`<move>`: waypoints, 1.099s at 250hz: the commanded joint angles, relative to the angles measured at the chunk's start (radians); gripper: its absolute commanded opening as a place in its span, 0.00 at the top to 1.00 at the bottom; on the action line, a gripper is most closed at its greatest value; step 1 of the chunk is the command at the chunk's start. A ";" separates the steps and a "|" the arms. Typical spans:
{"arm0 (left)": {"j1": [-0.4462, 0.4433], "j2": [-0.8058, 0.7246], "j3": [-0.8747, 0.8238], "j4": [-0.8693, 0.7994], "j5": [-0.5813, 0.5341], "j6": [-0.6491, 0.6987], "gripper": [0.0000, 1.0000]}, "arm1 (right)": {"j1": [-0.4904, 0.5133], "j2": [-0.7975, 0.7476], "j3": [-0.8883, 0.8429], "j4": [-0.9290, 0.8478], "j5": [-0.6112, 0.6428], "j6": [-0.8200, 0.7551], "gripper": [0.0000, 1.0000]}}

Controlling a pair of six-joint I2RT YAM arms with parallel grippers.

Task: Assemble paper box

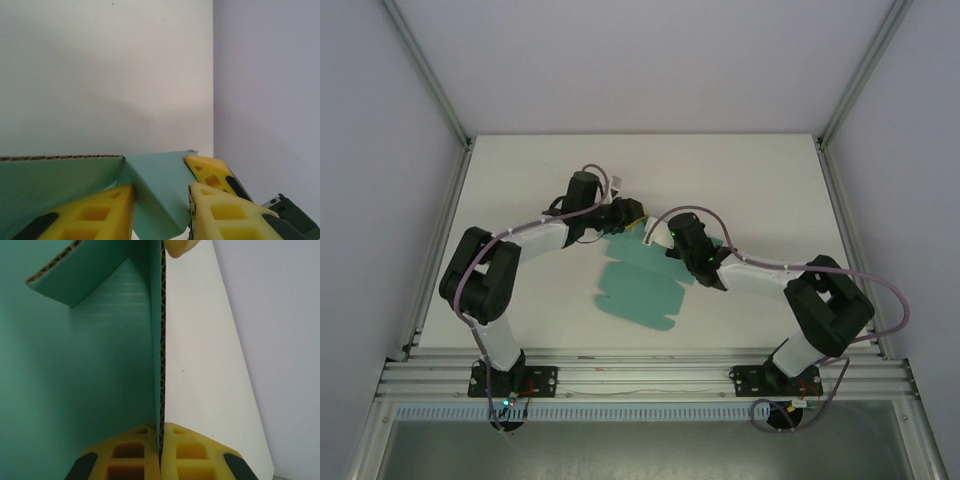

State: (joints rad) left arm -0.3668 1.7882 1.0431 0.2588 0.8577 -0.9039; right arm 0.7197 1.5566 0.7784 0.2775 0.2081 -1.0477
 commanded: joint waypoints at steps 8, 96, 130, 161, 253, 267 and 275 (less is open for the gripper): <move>-0.040 0.035 -0.002 0.142 0.016 -0.084 0.72 | 0.031 -0.008 0.005 0.152 -0.106 0.005 1.00; -0.018 -0.148 -0.015 -0.213 -0.188 0.201 0.50 | 0.009 -0.059 -0.014 0.132 -0.048 0.034 1.00; 0.054 -0.315 -0.132 -0.269 -0.290 0.264 0.14 | -0.042 -0.130 -0.038 0.083 -0.108 0.080 1.00; 0.124 -0.457 -0.258 -0.311 -0.394 0.307 0.00 | -0.077 -0.197 -0.064 0.059 -0.160 0.110 1.00; 0.238 -0.442 -0.379 -0.220 -0.396 0.428 0.00 | -0.104 -0.232 -0.012 -0.120 -0.270 0.145 1.00; 0.237 -0.420 -0.385 -0.145 -0.304 0.447 0.01 | -0.104 -0.220 -0.006 -0.111 -0.263 0.157 1.00; 0.237 -0.409 -0.389 -0.112 -0.250 0.460 0.02 | -0.105 -0.213 -0.004 -0.100 -0.260 0.163 1.00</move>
State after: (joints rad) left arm -0.1287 1.3483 0.6598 -0.0120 0.4450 -0.5346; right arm 0.6189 1.3220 0.7322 0.1932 -0.0383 -0.9264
